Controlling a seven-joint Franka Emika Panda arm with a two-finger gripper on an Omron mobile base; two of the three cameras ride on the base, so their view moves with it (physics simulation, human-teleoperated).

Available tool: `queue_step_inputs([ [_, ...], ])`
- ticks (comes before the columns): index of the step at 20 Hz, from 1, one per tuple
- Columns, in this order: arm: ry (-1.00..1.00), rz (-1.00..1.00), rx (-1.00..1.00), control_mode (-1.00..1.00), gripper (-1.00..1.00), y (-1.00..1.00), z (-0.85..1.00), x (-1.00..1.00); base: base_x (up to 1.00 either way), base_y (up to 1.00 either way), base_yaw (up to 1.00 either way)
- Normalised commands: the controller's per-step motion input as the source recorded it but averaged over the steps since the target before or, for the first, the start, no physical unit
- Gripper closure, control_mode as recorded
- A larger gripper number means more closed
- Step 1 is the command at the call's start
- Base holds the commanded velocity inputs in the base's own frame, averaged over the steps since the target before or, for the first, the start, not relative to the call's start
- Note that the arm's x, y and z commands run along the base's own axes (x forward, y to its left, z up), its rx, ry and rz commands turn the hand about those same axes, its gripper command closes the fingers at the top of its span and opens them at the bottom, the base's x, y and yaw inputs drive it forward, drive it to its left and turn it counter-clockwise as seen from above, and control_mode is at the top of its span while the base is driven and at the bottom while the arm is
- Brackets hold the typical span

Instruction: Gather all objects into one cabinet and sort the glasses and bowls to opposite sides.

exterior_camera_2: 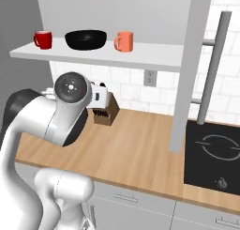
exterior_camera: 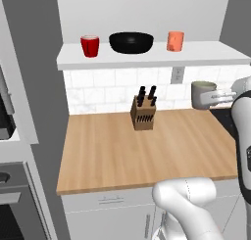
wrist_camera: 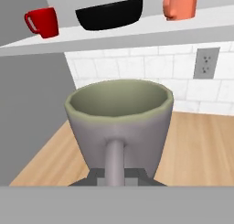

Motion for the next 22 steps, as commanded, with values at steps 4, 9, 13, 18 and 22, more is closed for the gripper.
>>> queue_step_inputs([
  [4,0.00,0.00,0.00,1.00,1.00,0.00,0.00,0.00,-0.05,0.00,-0.04],
  [9,-0.13,-0.05,-0.06,-1.00,1.00,0.00,0.28,-0.04,-0.02,0.00,0.00],
  [13,-0.13,-0.19,-0.12,-1.00,1.00,-0.01,0.64,0.00,0.00,0.00,0.00],
  [18,-0.01,-0.32,-0.08,-1.00,1.00,-0.08,0.84,0.27,0.00,0.00,0.00],
  [22,0.01,-0.28,-0.02,-1.00,1.00,-0.19,0.58,0.62,0.00,0.00,0.00],
])
